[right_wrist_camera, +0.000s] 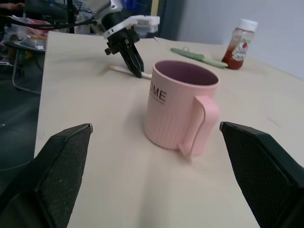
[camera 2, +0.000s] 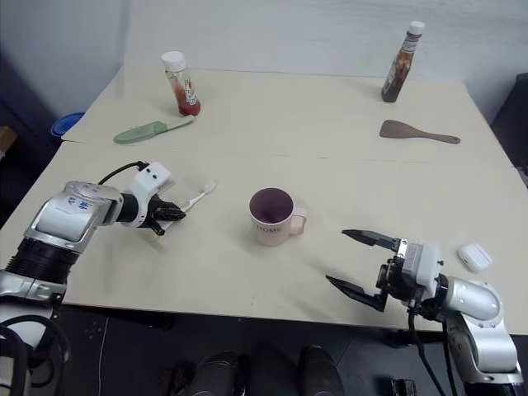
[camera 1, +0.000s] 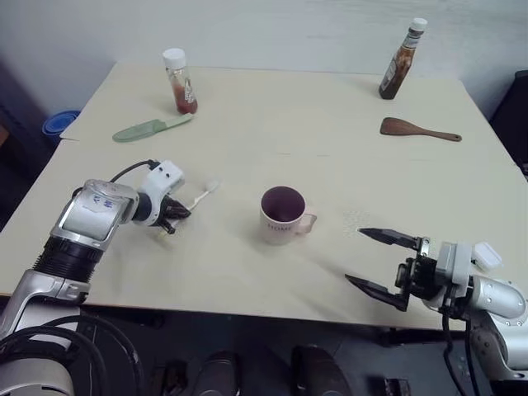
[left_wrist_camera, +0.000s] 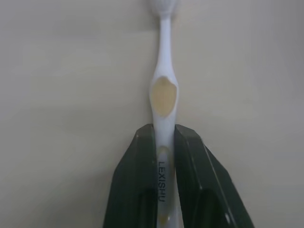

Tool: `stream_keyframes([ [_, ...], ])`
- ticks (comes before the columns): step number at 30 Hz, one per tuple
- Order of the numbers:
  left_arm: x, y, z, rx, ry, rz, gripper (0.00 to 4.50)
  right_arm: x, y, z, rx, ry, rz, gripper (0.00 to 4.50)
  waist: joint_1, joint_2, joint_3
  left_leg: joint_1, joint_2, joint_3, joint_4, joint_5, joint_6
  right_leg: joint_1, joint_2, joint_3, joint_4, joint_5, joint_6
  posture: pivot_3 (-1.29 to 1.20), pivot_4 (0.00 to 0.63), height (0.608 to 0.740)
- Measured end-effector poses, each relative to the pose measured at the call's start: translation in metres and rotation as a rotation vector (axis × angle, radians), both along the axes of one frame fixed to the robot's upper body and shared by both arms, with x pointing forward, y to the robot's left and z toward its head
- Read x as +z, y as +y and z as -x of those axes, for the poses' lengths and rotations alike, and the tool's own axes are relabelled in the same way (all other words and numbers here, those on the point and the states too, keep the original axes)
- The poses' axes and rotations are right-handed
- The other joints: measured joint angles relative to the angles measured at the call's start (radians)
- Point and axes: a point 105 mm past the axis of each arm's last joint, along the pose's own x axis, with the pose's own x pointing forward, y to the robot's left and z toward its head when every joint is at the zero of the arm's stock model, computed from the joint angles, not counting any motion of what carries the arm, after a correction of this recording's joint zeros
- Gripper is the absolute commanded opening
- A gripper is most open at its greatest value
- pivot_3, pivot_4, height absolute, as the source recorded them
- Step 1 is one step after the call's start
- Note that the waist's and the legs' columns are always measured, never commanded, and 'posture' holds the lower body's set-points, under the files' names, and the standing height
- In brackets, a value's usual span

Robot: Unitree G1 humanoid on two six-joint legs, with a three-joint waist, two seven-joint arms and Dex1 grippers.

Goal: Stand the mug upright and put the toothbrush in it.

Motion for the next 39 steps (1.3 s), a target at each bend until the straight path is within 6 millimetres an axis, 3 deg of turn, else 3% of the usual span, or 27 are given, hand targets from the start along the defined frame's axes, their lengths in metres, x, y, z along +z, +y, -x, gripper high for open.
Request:
stream_keyframes([
  [3,0.014,-0.015,-0.005,-0.057,-0.08,0.131,0.16,-0.001,-0.009,0.003,-0.046,0.012,-0.016,4.5,0.003,-0.001,0.001,-0.001,0.0,-0.001,0.001,0.0,0.0,0.0,-0.001,-0.001,0.0,0.0,0.0,0.0,0.15,0.74],
  [6,0.07,-0.048,-0.01,-0.219,-0.309,0.415,0.16,0.002,-0.022,0.004,-0.128,0.019,-0.071,4.5,0.012,-0.003,0.002,-0.003,0.0,-0.001,0.002,0.0,0.0,0.0,-0.002,-0.002,0.001,0.001,0.001,0.0,0.15,0.74],
  [9,0.137,-0.082,0.013,-0.487,-0.511,0.73,0.16,0.009,-0.038,0.005,-0.213,0.018,-0.141,4.5,0.018,-0.003,0.002,-0.003,-0.001,-0.001,0.002,0.0,0.001,0.0,-0.002,-0.002,0.0,0.001,0.002,0.0,0.15,0.74],
  [11,0.155,-0.098,0.036,-0.649,-0.515,0.887,0.16,0.01,-0.045,0.005,-0.256,0.022,-0.161,4.5,0.018,-0.003,0.001,-0.002,-0.001,0.0,0.001,0.0,0.001,0.0,-0.002,-0.001,0.0,0.001,0.002,0.0,0.15,0.74],
  [15,0.134,-0.15,0.047,-0.821,-0.469,1.103,0.16,-0.003,-0.047,0.012,-0.309,0.046,-0.197,4.5,0.025,-0.002,0.001,0.0,-0.004,0.005,0.005,0.0,0.001,0.005,0.001,-0.003,-0.005,0.001,0.003,0.0,0.15,0.74],
  [18,0.088,-0.191,0.038,-0.819,-0.413,1.108,0.16,-0.003,-0.039,0.01,-0.308,0.021,-0.227,4.5,0.018,-0.003,0.002,-0.001,-0.003,0.008,0.01,-0.001,0.002,0.004,0.002,0.0,-0.005,0.003,0.005,0.0,0.15,0.74],
  [20,0.069,-0.199,0.033,-0.798,-0.414,1.076,0.16,-0.003,-0.039,0.011,-0.321,0.018,-0.217,4.5,0.007,-0.003,0.002,-0.001,-0.001,0.008,0.008,-0.002,0.001,0.001,0.005,0.004,-0.003,0.003,0.005,0.0,0.15,0.74],
  [23,0.067,-0.202,0.03,-0.806,-0.49,1.044,0.16,-0.004,-0.039,0.011,-0.333,0.016,-0.207,4.5,0.005,-0.002,0.001,0.0,-0.001,0.008,0.007,-0.002,0.001,0.001,0.005,0.004,-0.003,0.002,0.004,0.0,0.15,0.74],
  [33,0.058,-0.186,0.028,-0.776,-0.492,1.024,3.31,0.002,-0.034,0.006,-0.323,-0.021,-0.206,4.5,0.016,-0.001,0.001,0.0,-0.001,0.006,0.008,-0.004,0.003,0.0,0.004,0.005,-0.003,0.002,0.004,0.0,0.15,0.74],
  [35,0.06,-0.183,0.027,-0.761,-0.509,1.016,3.76,0.001,-0.032,0.005,-0.312,-0.016,-0.208,4.5,0.017,-0.001,0.001,0.0,0.0,0.006,0.008,-0.004,0.003,0.0,0.004,0.005,-0.003,0.002,0.004,0.0,0.15,0.74],
  [39,0.075,-0.158,0.027,-0.746,-0.614,0.874,3.76,0.002,-0.027,0.001,-0.258,-0.005,-0.179,4.5,0.009,-0.001,0.001,0.0,0.0,0.006,0.007,-0.004,0.003,0.0,0.004,0.006,-0.003,0.002,0.004,0.0,0.15,0.74],
])
